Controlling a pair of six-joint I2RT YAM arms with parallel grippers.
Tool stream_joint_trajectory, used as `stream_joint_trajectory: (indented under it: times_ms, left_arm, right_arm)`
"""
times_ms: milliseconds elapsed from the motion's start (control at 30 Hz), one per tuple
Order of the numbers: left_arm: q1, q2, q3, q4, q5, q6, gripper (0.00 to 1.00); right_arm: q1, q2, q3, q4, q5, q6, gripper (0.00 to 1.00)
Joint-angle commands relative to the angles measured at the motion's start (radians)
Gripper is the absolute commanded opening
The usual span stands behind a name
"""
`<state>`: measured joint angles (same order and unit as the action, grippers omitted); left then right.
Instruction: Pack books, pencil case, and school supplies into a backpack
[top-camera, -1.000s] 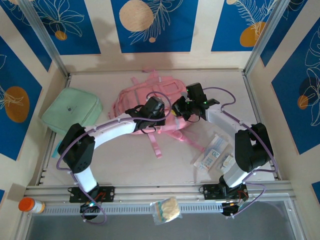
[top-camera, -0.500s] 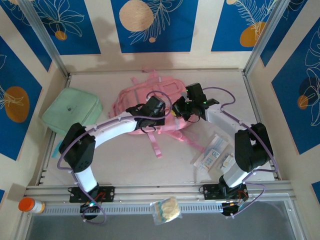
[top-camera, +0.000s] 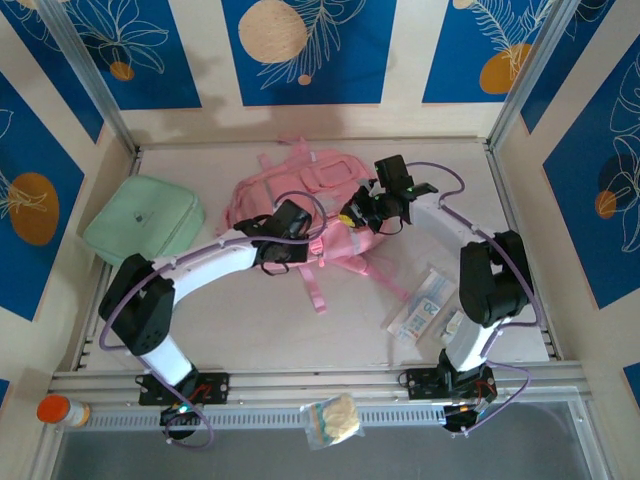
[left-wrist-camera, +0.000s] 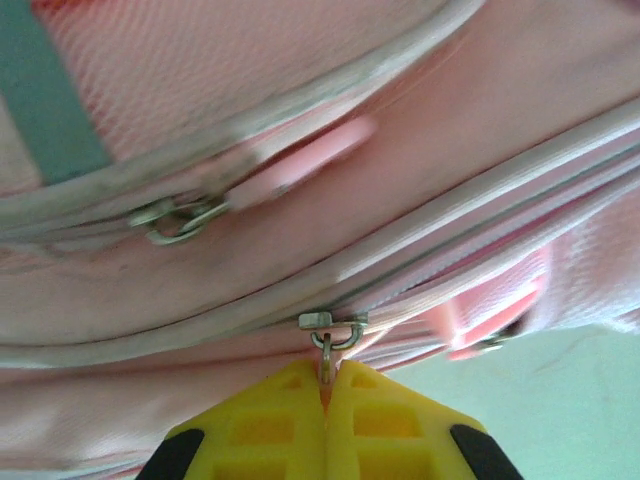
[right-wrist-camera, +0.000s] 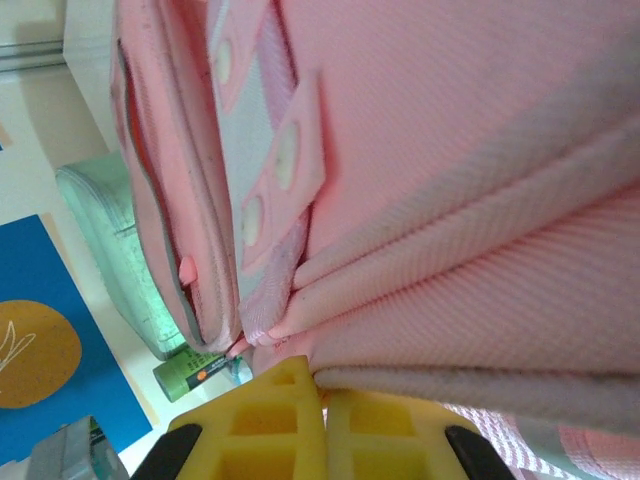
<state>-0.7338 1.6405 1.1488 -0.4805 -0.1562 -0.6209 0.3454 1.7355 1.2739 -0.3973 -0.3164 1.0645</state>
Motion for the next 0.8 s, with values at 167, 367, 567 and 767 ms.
stream_joint_trajectory:
  times_ms: [167,367,567,767]
  left_arm:
    - [0.030,0.101,0.016,0.042,0.015,0.027,0.08]
    - [0.038,0.131,0.030,0.099,-0.026,0.020,0.15]
    - [0.046,0.082,0.006,0.107,-0.048,0.021,0.00]
    - [0.057,-0.060,-0.047,0.047,-0.024,0.043,0.00]
  right_arm:
    - [0.029,-0.010,0.049,0.045,0.007,-0.072,0.00]
    - [0.035,-0.007,0.039,0.046,0.002,-0.068,0.00]
    - [0.028,-0.013,0.038,0.033,0.019,-0.094,0.00]
    - [0.007,0.008,0.090,-0.012,0.038,-0.199,0.00]
